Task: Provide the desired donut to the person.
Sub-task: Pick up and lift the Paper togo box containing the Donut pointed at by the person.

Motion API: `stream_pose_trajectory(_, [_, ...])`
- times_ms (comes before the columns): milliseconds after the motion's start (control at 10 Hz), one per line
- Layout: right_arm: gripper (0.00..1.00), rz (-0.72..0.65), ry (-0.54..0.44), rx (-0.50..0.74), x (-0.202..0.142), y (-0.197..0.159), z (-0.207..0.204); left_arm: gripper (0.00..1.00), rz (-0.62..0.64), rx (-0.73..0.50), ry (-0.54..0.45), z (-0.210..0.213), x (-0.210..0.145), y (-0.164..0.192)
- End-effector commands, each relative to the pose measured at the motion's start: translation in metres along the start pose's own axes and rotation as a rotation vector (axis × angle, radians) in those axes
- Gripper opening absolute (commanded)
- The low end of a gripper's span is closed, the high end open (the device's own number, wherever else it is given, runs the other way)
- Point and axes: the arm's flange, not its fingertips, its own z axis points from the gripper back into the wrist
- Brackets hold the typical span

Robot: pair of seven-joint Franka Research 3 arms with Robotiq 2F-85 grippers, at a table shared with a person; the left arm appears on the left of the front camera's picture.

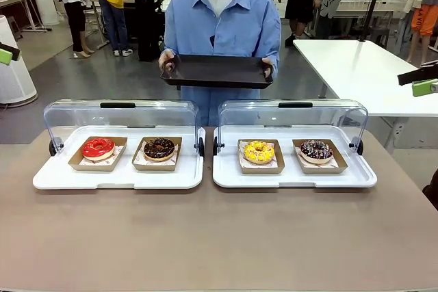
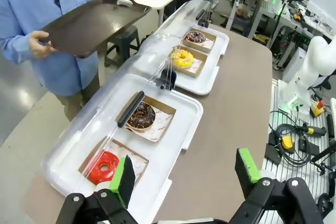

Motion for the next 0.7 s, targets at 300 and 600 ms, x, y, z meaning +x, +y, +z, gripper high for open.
stream_pose_trajectory(300, [1.00, 0.015, -0.012, 0.008, 0.001, -0.003, 0.005, 1.00, 0.010, -0.028, -0.011, 0.003, -0.030, 0.009])
stream_pose_trajectory(600, [1.00, -0.003, 0.013, -0.001, -0.002, 0.002, 0.004, 1.00, 0.034, -0.024, 0.009, 0.003, -0.030, 0.008])
